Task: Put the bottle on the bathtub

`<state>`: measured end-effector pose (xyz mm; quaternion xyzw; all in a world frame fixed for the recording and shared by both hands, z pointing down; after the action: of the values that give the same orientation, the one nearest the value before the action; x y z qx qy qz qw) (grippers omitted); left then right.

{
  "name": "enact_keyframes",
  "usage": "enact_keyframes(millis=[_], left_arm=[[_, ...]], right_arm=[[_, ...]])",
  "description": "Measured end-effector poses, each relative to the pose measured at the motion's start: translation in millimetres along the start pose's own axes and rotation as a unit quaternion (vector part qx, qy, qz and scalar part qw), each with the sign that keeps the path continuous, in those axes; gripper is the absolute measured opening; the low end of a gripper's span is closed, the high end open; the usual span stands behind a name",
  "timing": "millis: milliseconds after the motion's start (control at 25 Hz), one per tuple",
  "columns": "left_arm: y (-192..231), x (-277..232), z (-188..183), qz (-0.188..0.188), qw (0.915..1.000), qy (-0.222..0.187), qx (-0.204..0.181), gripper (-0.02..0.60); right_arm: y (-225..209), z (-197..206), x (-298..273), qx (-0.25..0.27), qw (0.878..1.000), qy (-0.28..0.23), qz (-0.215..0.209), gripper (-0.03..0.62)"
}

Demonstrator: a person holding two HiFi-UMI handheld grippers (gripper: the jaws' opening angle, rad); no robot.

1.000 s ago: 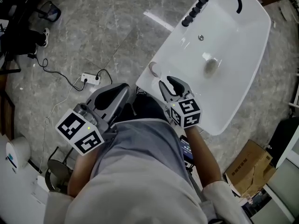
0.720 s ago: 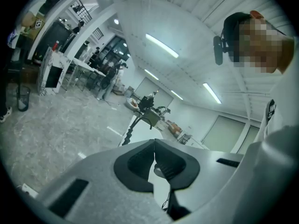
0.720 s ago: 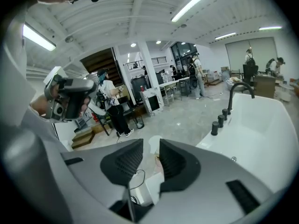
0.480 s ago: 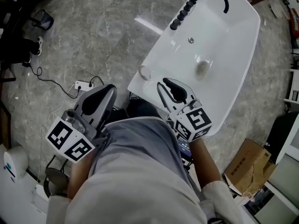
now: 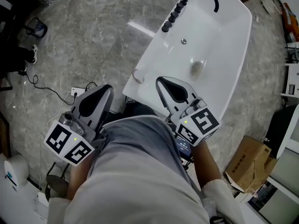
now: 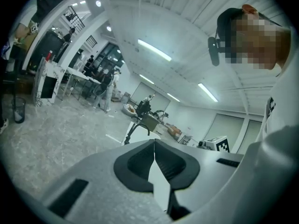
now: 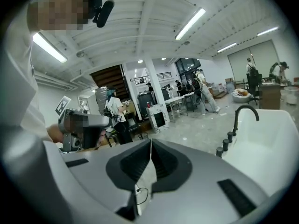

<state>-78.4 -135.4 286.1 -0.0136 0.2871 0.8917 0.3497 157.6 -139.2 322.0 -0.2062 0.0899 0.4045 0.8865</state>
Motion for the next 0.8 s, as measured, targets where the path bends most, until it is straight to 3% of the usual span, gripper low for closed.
enact_keyframes(millis=[800], left_arm=[[16.5,4.7,4.7,-0.011,0.9998,0.009,0.011,0.009]], right_arm=[[-4.2,4.5,-6.8,-0.003,0.998,0.032,0.053,0.015]])
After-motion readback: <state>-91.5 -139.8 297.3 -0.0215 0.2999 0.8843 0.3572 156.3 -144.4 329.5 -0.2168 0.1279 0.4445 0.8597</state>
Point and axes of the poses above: the fingertips, and each gripper's own axes: x backward along the fingers, y to its left, z out of its underside, the point moved 8 cm from there along x, backward along the fingers
